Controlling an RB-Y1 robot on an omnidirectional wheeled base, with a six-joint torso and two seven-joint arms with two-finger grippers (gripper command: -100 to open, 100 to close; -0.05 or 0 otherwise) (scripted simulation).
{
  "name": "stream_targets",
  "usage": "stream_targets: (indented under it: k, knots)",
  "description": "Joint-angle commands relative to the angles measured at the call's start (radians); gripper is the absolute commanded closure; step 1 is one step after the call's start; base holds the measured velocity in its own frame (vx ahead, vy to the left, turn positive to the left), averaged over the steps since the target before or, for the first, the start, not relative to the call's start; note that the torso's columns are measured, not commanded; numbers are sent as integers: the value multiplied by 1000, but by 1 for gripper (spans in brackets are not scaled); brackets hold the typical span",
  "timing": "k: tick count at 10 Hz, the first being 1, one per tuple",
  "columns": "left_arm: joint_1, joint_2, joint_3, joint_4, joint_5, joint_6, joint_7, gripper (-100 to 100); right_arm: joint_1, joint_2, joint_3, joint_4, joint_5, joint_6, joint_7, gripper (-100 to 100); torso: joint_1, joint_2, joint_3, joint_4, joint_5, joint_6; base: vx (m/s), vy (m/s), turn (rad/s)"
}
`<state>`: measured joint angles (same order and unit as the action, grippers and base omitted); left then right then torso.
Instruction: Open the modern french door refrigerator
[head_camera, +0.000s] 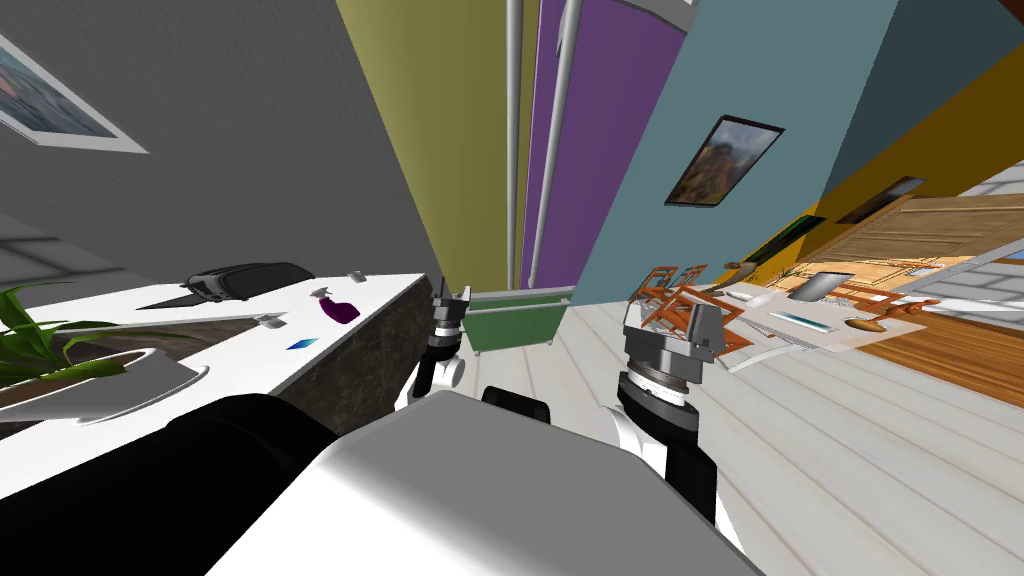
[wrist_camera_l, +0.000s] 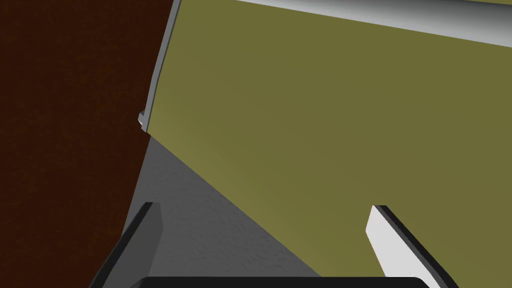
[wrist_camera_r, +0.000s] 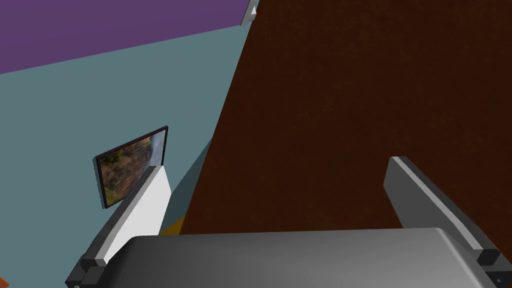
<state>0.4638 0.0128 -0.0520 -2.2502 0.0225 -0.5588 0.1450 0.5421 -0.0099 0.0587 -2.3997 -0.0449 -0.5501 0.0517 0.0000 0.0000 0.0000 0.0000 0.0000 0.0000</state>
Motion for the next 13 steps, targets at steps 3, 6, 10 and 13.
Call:
stream_targets:
  k: [3, 6, 10, 13]
  knots:
    - [0, 0, 0, 0, 0, 0, 0, 0, 0, 0, 0, 0, 0, 0, 0, 0, 0, 175, -351, 176, 0, 0, 0, 0, 0]
    - [0, 0, 0, 0, 0, 0, 0, 0, 0, 0, 0, 0, 0, 0, 0, 0, 0, 396, -792, 396, 0, 0, 0, 0, 0]
    - [-1, 29, 0, -6, 4, 10, 2, -100, 0, 0, 0, 0, 0, 0, 0, 0, 0, 691, -1382, 691, 0, 0, 4, -1, 3]
    - [-4, 84, 0, -23, 19, 52, 11, -100, 0, 0, 0, 0, 0, 0, 0, 0, 0, 736, -1476, 736, 0, 0, 36, -11, 29]
